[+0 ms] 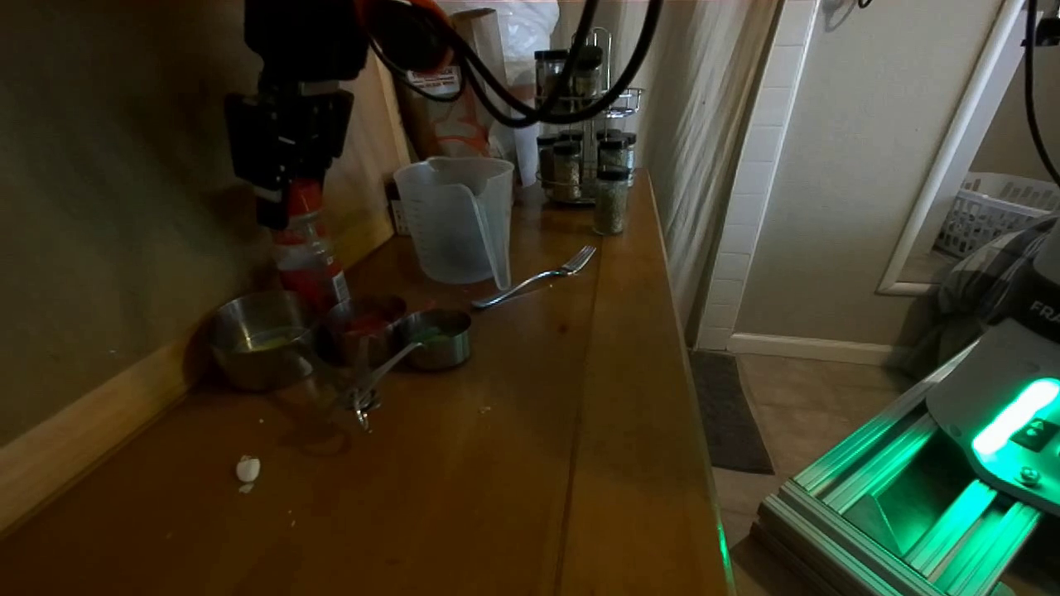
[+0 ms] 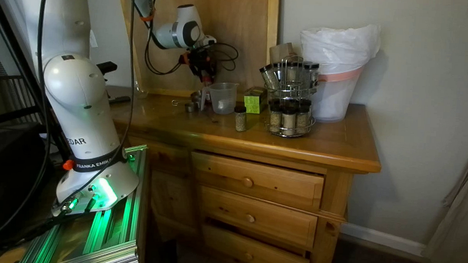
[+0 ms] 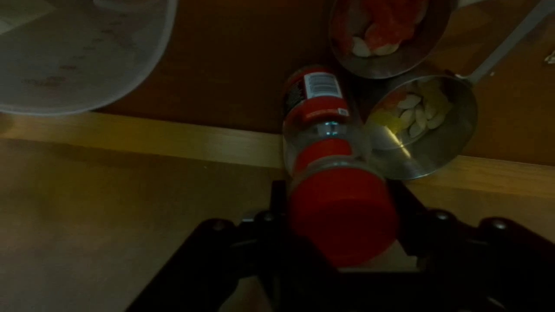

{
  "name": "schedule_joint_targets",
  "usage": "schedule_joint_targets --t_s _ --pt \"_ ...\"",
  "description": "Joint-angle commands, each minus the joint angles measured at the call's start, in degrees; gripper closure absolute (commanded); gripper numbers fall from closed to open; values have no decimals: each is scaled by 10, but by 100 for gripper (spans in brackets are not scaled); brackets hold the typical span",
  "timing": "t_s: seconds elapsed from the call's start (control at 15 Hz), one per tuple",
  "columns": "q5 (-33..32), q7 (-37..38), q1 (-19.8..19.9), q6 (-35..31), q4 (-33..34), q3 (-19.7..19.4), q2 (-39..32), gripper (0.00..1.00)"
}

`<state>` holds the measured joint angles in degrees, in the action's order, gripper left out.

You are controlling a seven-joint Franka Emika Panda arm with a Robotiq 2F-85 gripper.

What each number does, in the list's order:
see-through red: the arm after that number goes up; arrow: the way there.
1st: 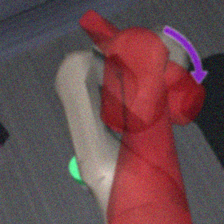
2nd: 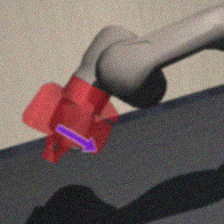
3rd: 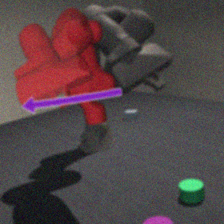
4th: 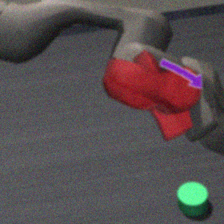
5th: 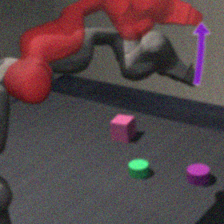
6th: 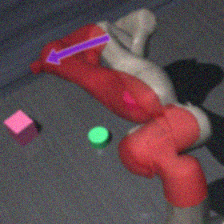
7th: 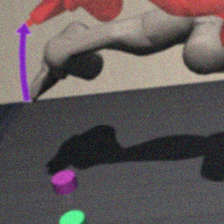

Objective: Put the bottle into the jar

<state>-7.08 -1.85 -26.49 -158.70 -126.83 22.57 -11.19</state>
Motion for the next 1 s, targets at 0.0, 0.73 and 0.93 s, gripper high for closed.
schedule_joint_targets --t_s 0.0,0.73,0.93 --pt "6 30 1 26 -40 8 108 67" --pt "-99 266 88 193 -144 69 389 67" --pt "-122 311 129 178 -176 82 409 67"
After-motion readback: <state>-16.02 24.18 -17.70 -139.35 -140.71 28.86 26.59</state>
